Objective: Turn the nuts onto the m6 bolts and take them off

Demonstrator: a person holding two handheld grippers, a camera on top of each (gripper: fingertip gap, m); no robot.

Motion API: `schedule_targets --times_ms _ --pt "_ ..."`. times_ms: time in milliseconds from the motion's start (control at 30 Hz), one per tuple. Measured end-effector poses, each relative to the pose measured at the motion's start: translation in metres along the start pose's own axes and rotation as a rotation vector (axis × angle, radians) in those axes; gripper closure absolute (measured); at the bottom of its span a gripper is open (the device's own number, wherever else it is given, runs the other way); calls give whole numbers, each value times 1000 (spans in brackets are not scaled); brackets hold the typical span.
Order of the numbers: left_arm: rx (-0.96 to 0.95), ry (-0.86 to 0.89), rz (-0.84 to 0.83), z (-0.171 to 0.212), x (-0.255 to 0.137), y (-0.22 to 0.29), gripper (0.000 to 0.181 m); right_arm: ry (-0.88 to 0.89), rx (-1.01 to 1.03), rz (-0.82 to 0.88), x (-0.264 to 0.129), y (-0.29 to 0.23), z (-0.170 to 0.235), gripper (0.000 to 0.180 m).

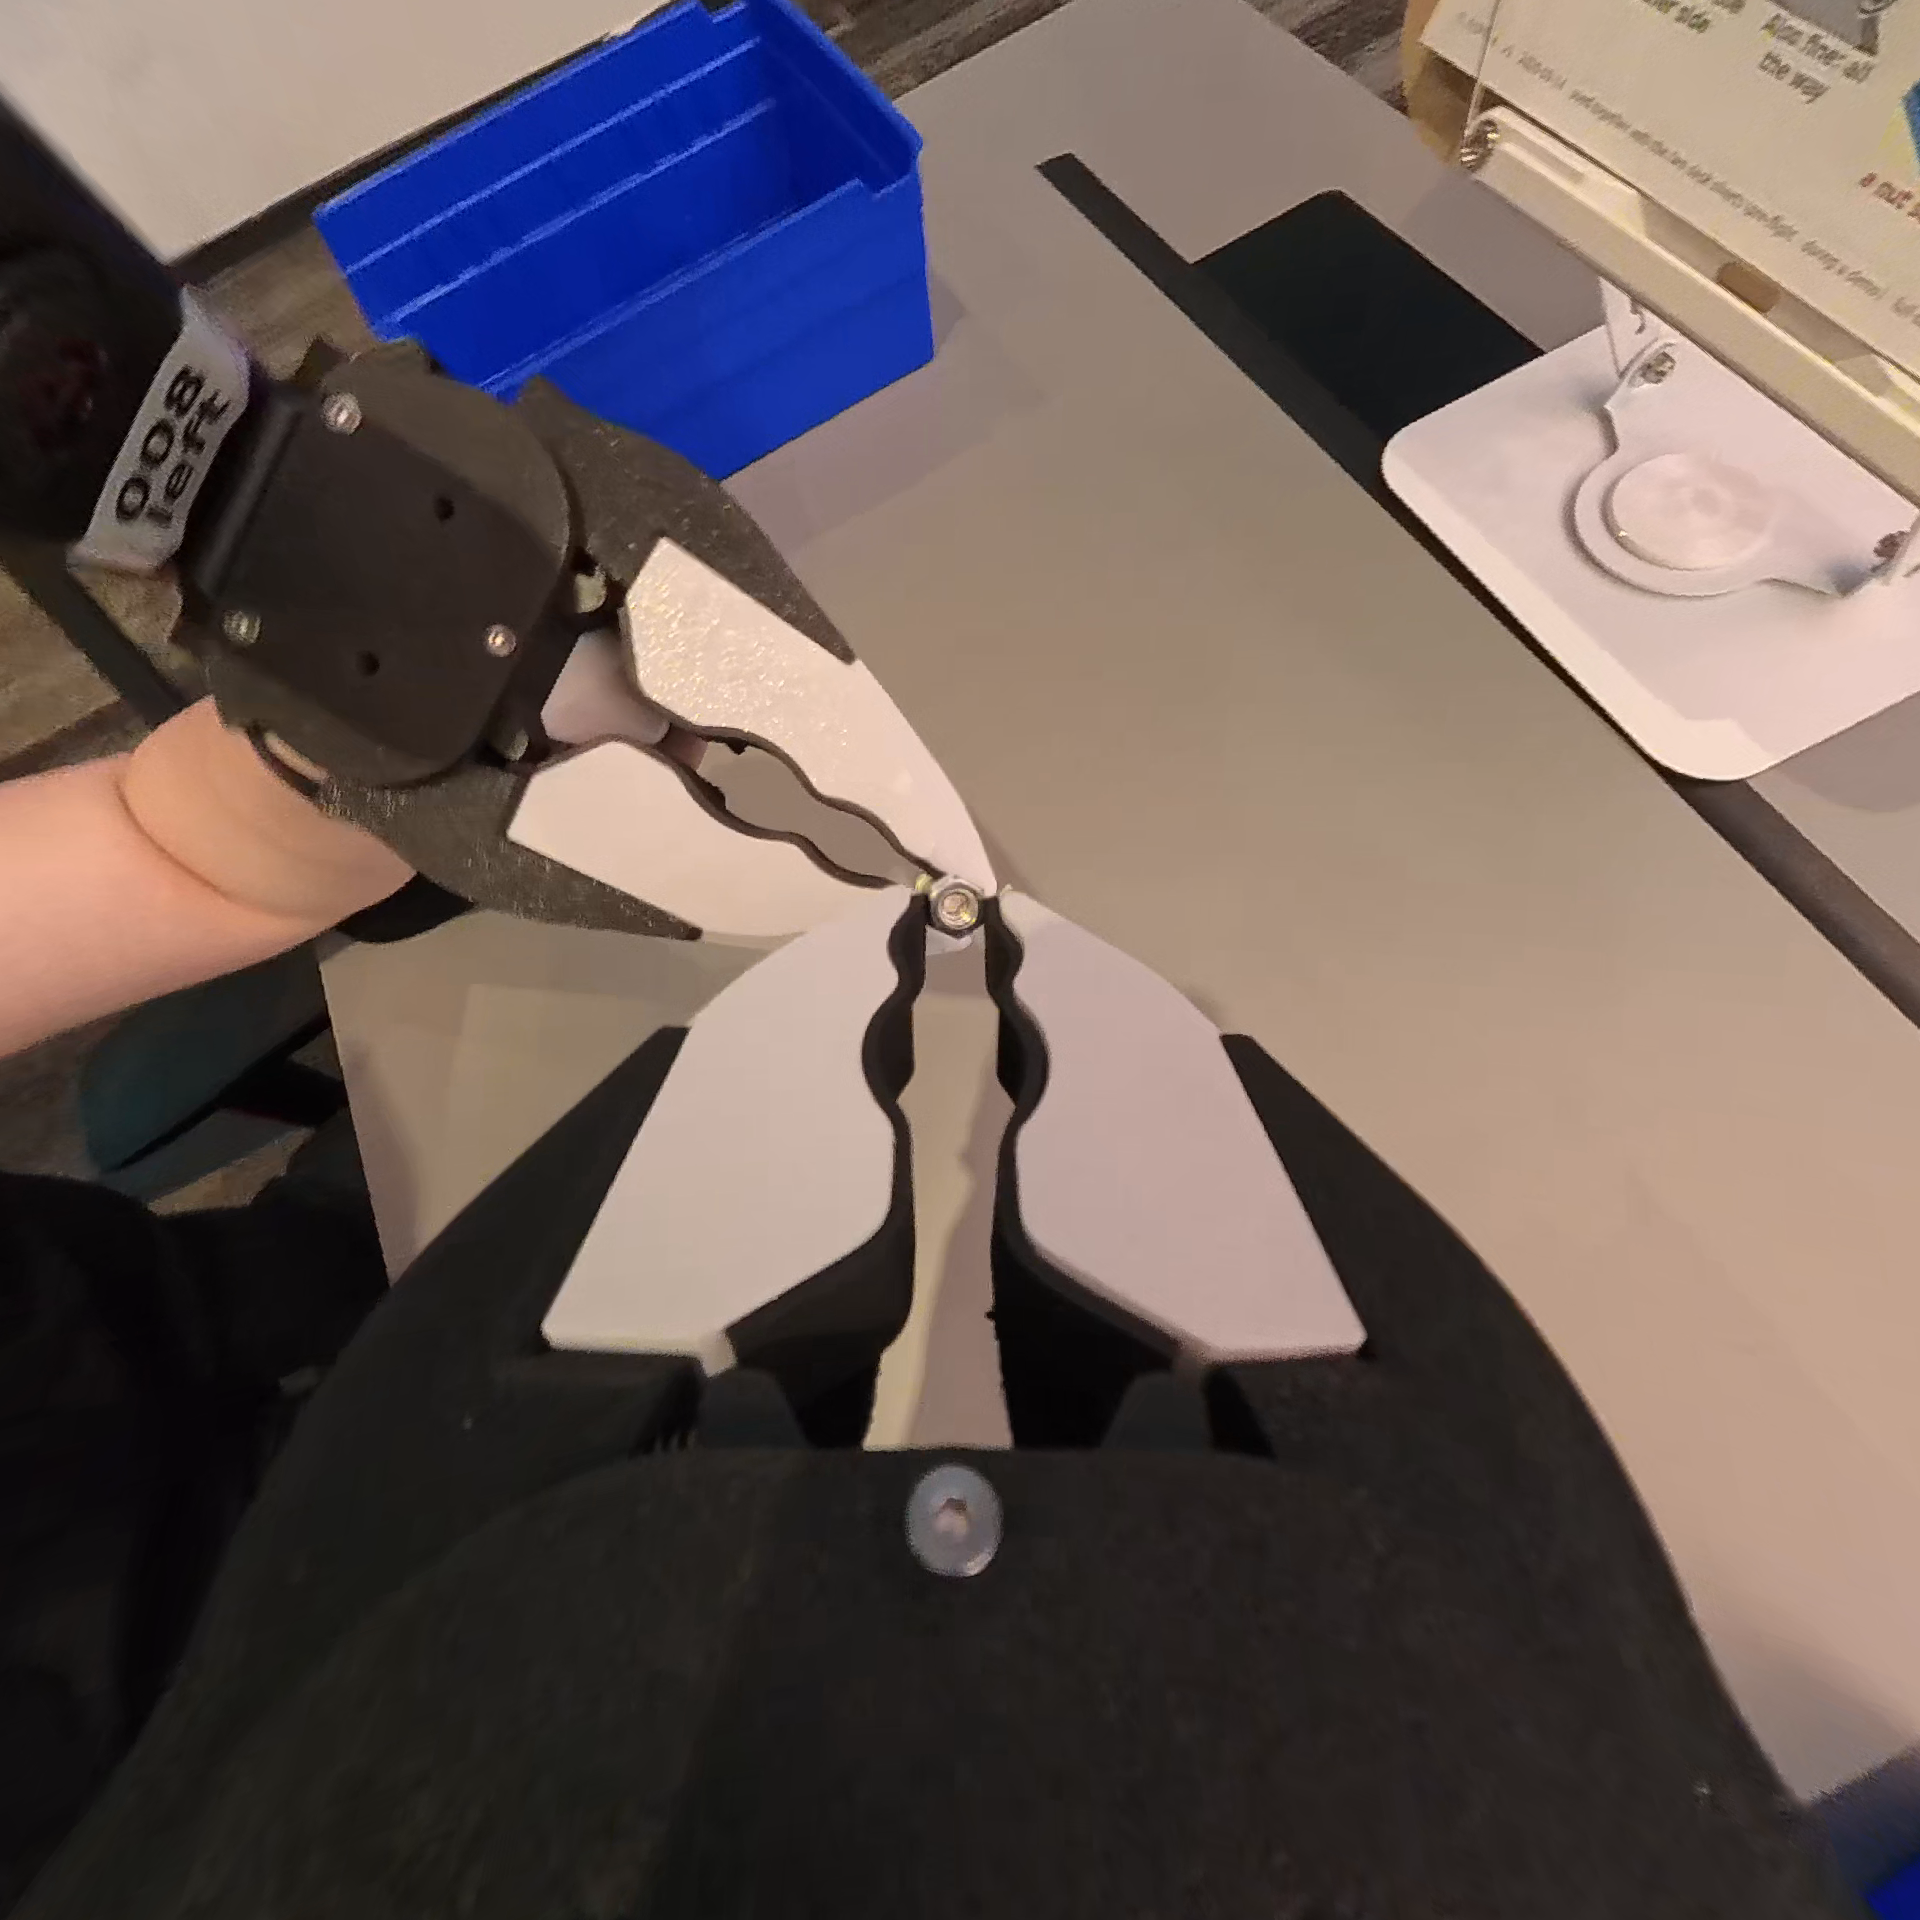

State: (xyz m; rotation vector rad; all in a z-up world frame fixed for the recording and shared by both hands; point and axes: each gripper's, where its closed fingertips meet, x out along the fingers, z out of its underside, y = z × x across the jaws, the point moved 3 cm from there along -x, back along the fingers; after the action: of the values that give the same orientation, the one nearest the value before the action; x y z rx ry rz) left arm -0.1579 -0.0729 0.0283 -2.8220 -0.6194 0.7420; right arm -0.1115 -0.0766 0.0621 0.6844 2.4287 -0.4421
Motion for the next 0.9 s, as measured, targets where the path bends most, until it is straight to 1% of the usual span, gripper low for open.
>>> schedule_targets --times_ms 100,133,233,300,367,500,633,667,733,833,867,900 --pt "-11 -10 131 -1 -6 11 176 -20 -139 -93 -5 -10 5 170" --pt "-22 -15 204 -1 -9 18 176 -21 -213 -139 -8 -15 7 170" --pt "-76 -44 474 1 -24 42 176 33 -539 -276 -15 -38 18 170" --pt "-96 -41 586 0 -31 52 176 46 -628 -336 -18 -47 25 170" --pt "-95 -32 610 -2 -32 55 176 55 -627 -359 -19 -49 24 170" --pt "-97 -44 614 1 -31 55 176 83 -656 -351 -20 -47 23 170" --pt "-97 -48 582 3 -27 50 176 169 -641 -315 -27 -41 12 170" --pt "-102 -48 576 4 -26 49 176 178 -619 -278 -31 -36 10 170" --pt "-107 -51 563 5 -25 46 176 151 -545 -112 -49 -22 7 170" --pt "-98 -45 537 4 -28 40 176 105 -417 253 -106 0 17 170" --pt "-96 -35 536 2 -30 39 176 74 -362 330 -125 6 28 170" --pt "-98 -24 532 0 -31 38 176 33 -305 372 -142 11 40 170"
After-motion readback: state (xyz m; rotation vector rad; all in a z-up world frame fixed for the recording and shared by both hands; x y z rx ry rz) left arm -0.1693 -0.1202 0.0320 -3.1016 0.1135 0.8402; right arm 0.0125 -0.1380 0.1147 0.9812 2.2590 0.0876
